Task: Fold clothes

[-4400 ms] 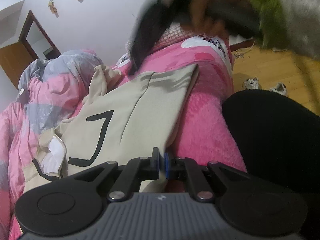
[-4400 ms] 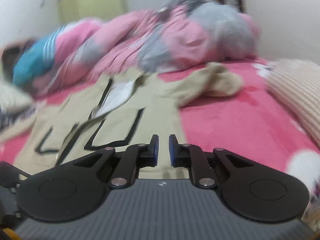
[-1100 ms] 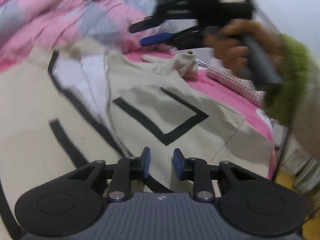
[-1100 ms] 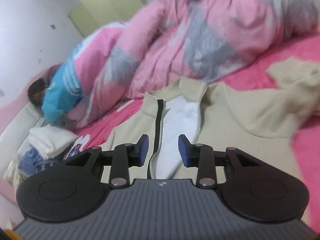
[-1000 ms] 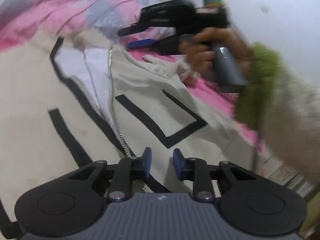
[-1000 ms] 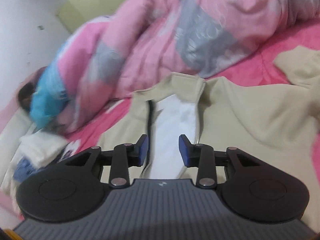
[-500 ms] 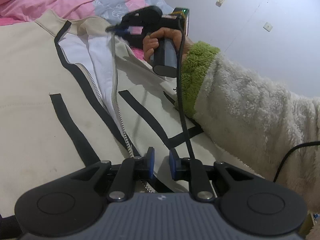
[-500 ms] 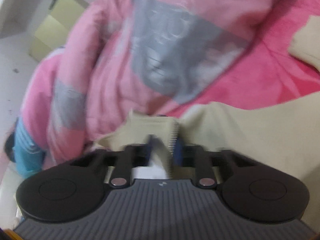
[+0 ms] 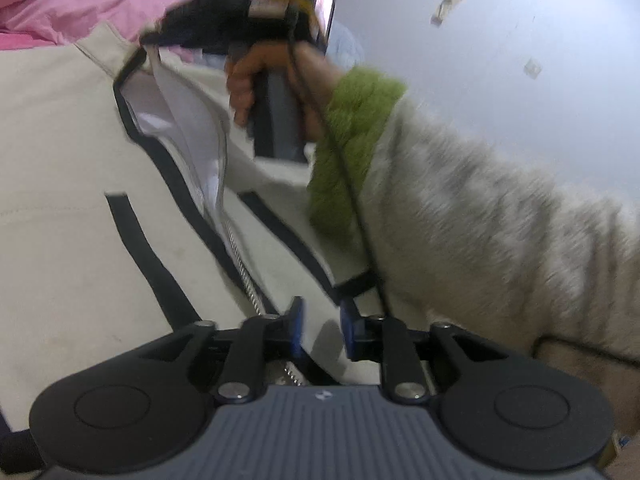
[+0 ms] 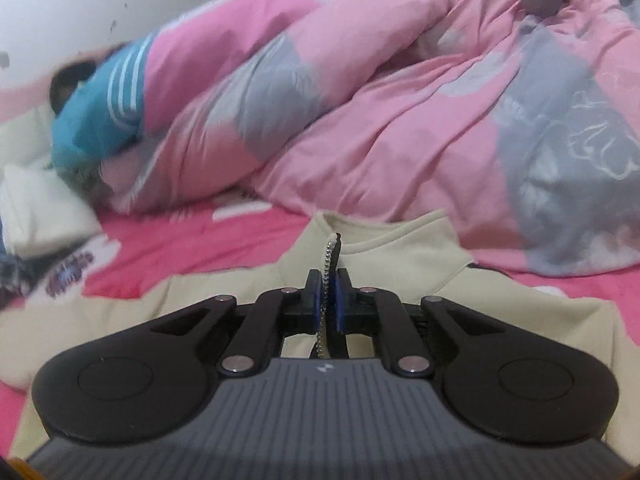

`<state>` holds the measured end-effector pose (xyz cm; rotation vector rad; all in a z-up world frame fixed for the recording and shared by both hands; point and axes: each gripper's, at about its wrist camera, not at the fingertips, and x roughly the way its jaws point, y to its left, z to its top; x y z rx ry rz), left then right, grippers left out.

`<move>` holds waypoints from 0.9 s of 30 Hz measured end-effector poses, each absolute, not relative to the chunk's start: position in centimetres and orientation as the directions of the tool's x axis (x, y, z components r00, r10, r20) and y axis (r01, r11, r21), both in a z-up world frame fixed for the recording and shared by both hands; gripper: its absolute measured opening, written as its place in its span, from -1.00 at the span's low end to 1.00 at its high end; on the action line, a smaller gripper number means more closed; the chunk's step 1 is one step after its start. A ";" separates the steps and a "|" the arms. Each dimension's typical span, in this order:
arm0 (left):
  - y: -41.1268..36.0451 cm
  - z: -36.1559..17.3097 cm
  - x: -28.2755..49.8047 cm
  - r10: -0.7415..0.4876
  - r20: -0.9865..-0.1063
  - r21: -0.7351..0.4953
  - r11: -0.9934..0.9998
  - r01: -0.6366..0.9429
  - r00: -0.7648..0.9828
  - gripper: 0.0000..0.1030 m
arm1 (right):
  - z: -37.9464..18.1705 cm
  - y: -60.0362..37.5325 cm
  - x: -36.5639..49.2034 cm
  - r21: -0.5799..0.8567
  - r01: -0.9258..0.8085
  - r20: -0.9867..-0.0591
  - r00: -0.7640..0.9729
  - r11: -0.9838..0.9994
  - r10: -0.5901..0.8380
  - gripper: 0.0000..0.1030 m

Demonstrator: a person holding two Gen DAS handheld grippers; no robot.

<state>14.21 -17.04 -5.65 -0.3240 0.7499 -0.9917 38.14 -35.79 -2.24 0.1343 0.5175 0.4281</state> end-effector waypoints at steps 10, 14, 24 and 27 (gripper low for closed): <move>-8.7 2.2 17.6 -0.783 -0.364 -0.566 0.615 0.549 0.504 0.00 | -3.0 -40.5 37.9 0.448 -0.322 -0.316 0.816 0.834 0.484 -0.90; -9.6 2.1 27.5 -0.563 -0.505 -0.414 0.823 0.389 0.654 -0.05 | -3.6 -41.0 37.8 0.507 -0.336 -0.258 0.820 0.794 0.511 -0.90; -18.7 -3.0 45.3 -0.273 -0.624 -0.017 0.941 0.337 0.732 -0.05 | -5.2 -40.3 38.7 0.558 -0.344 -0.222 0.815 0.755 0.535 -0.90; -18.8 -4.6 46.7 -0.285 -0.630 -0.033 0.939 0.342 0.723 -0.02 | -5.6 -39.7 39.2 0.544 -0.349 -0.243 0.805 0.763 0.541 -0.90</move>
